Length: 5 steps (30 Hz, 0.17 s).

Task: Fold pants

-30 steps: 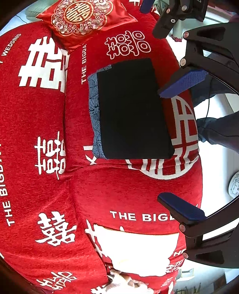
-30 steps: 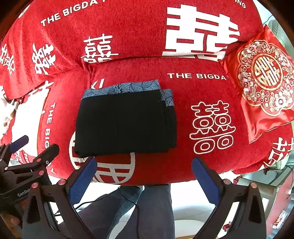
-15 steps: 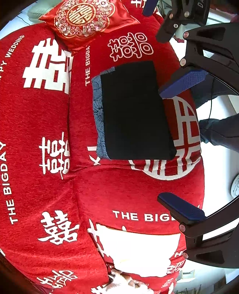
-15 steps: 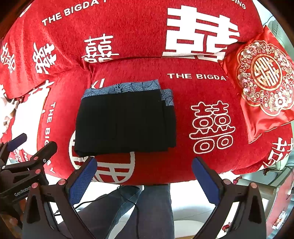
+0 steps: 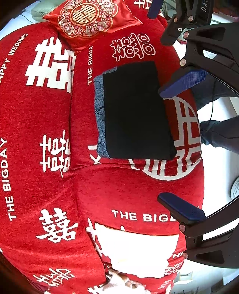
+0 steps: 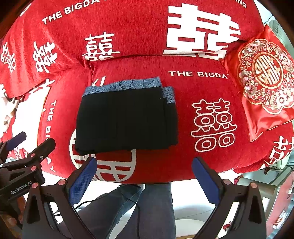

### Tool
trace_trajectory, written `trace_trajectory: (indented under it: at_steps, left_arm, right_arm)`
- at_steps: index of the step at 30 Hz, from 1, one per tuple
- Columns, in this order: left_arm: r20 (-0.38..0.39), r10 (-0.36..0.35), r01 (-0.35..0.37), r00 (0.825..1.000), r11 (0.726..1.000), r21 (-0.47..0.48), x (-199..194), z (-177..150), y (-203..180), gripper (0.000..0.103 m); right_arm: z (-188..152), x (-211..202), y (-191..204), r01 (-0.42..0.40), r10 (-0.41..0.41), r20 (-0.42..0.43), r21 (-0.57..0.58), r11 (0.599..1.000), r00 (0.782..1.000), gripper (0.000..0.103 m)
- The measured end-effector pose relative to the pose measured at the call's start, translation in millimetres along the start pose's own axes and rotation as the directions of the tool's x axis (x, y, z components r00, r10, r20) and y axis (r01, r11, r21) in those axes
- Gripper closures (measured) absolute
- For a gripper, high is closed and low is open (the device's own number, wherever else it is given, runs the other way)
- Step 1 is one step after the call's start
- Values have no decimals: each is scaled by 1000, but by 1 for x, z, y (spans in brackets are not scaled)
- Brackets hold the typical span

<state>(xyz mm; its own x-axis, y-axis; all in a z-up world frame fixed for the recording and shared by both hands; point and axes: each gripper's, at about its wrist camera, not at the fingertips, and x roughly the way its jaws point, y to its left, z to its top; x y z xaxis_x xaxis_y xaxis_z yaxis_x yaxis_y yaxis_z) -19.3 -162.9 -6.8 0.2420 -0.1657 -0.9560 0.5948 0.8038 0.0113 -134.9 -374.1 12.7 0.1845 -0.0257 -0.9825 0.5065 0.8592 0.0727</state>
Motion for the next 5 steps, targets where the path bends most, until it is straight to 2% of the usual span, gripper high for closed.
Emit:
trace_trajectory:
  at_steps: [5]
  left_arm:
    - [4, -4, 4, 1000, 1000, 3, -1, 0, 0, 0]
  right_arm:
    - [-1, 0, 0, 0, 0, 0, 2, 1000, 1000, 0]
